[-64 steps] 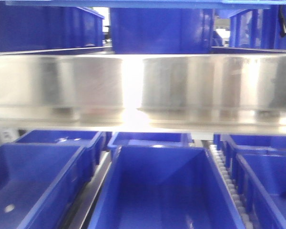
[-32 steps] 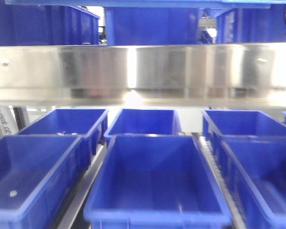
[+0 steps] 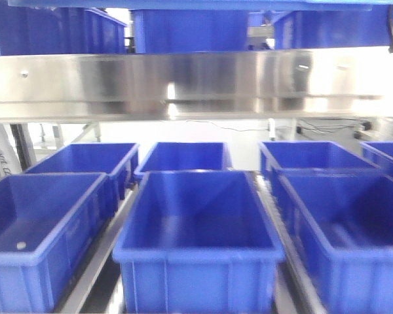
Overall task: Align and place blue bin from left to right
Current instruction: 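Pull the held blue bin back off the shelf with both grippers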
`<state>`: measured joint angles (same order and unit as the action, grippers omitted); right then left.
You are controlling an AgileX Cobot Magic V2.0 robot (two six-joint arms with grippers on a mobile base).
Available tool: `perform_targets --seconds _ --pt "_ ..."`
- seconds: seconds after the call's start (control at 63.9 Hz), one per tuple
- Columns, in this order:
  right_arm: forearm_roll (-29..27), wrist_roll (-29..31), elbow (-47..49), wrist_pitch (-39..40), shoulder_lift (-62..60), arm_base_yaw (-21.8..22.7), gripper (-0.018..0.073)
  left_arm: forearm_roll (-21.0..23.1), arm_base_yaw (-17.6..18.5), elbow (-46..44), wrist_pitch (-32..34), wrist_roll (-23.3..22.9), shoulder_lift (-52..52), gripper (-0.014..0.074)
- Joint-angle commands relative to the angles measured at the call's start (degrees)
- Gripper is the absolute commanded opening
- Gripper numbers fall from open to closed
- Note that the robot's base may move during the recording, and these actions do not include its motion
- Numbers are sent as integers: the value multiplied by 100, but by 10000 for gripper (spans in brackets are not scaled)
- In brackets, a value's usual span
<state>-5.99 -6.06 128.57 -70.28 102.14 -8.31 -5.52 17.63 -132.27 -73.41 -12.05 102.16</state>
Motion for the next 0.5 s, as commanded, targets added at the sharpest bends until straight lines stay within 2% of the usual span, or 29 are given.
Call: perform_targets --seconds 0.0,0.485 --pt "181 121 129 601 -152 24 -154 -171 -7 -96 344 107 -167 -111" --pt "181 121 129 601 -152 24 -154 -171 -7 -96 344 107 -167 -111"
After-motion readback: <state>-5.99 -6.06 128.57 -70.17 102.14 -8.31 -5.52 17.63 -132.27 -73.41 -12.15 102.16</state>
